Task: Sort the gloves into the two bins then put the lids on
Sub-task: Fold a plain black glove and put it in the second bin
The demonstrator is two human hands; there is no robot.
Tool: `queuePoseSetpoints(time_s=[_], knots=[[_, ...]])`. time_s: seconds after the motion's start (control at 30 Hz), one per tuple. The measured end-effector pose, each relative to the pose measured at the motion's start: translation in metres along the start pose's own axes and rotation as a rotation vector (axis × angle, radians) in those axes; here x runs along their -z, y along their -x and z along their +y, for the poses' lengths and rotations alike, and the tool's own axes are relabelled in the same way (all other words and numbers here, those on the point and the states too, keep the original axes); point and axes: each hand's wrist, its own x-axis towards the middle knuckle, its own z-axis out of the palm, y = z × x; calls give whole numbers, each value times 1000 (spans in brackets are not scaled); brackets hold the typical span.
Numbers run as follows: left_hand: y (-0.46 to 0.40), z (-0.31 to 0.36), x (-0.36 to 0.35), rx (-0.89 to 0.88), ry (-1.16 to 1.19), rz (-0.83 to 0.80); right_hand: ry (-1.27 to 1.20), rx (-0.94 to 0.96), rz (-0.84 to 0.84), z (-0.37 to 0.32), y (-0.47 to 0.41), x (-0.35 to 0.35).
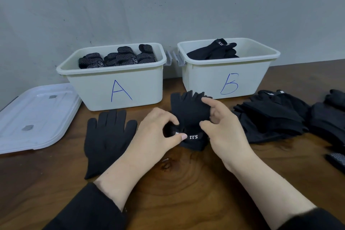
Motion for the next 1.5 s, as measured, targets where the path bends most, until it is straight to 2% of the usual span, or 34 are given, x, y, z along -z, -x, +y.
queuePoseSetpoints(time_s=[0.07,0.17,0.23,0.3,0.4,0.5,0.6,0.67,0.83,0.97,1.03,1.13,1.23,1.33,1.4,1.5], knots=[[-1,2,-1,137,17,74,-116,37,51,-2,1,-1],[-1,6,-2,308,41,22,-240,73,108,-5,-2,2],[-3,11,-5,314,135,-36,-319,71,113,-7,-3,2],[-3,22,-9,271,324,-47,-391,80,109,-9,-2,3],[-2,39,-18,223,635,-12,-490,109,91,-13,-2,3],[-5,39,-25,279,902,69,-639,103,86,-18,-1,5],[-8,32,-24,331,1013,115,-830,-10,70,-19,-4,14],[-10,27,-21,312,997,92,-917,-136,24,-22,-8,23],[-14,24,-15,249,891,-7,-776,-318,-174,-43,-13,46],[-16,27,-13,218,865,-38,-348,-274,-349,-60,-21,64],[-19,26,-12,229,863,-22,-173,-255,-369,-66,-27,68],[-23,26,-11,235,906,6,-12,-172,-284,-79,-32,71],[-30,22,-12,259,898,99,25,-116,-199,-93,-41,81],[-41,15,-15,316,711,177,59,-64,-99,-116,-61,103],[-47,13,-16,320,597,153,57,-35,-53,-137,-76,118],[-56,9,-19,296,545,131,14,1,28,-166,-99,132]])
